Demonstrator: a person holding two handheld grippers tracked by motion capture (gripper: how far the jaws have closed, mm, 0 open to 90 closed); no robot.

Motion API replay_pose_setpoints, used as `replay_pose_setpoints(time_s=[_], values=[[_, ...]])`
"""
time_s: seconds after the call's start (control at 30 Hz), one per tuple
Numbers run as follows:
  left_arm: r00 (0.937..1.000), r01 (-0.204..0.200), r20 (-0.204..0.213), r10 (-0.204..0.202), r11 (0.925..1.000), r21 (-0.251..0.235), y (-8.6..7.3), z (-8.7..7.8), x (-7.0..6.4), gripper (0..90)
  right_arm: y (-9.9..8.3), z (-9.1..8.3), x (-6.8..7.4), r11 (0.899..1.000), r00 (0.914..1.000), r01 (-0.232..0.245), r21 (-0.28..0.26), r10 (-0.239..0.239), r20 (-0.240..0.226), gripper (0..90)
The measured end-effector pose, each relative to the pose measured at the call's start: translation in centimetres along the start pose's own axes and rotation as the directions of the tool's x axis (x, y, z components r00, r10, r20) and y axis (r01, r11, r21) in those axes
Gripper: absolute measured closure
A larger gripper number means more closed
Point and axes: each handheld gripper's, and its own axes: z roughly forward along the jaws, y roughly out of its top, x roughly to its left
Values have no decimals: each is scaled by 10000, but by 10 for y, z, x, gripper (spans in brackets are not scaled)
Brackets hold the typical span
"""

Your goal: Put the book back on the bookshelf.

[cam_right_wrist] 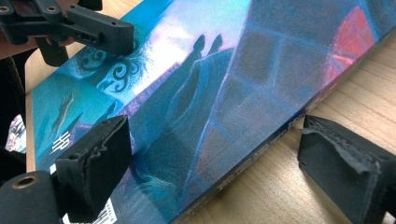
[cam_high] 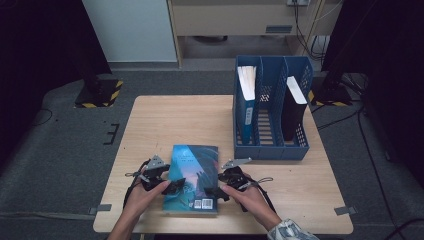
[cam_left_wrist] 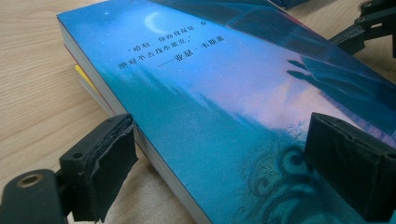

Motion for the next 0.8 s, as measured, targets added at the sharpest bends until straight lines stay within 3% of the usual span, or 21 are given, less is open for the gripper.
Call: replay_pose_setpoints(time_s=[0.43, 0.53, 0.67, 0.8], values=[[9999, -10, 135, 9, 10000, 92, 1, -3, 4, 114, 1, 0, -2, 10000, 10000, 74, 44, -74, 35, 95], [10000, -27, -32, 28, 9999, 110, 0, -6, 5, 128, 2, 0, -1, 10000, 10000, 66, 48, -67, 58, 95], [10000, -55, -31, 56, 9999, 112, 0, -9, 4, 159, 3, -4, 0, 9997, 9992, 195, -121, -190, 360, 154], [10000, -88, 43, 87, 9999, 125, 0, -9, 4, 186, 4, -5, -1, 9998, 9992, 164, -90, -161, 377, 178]])
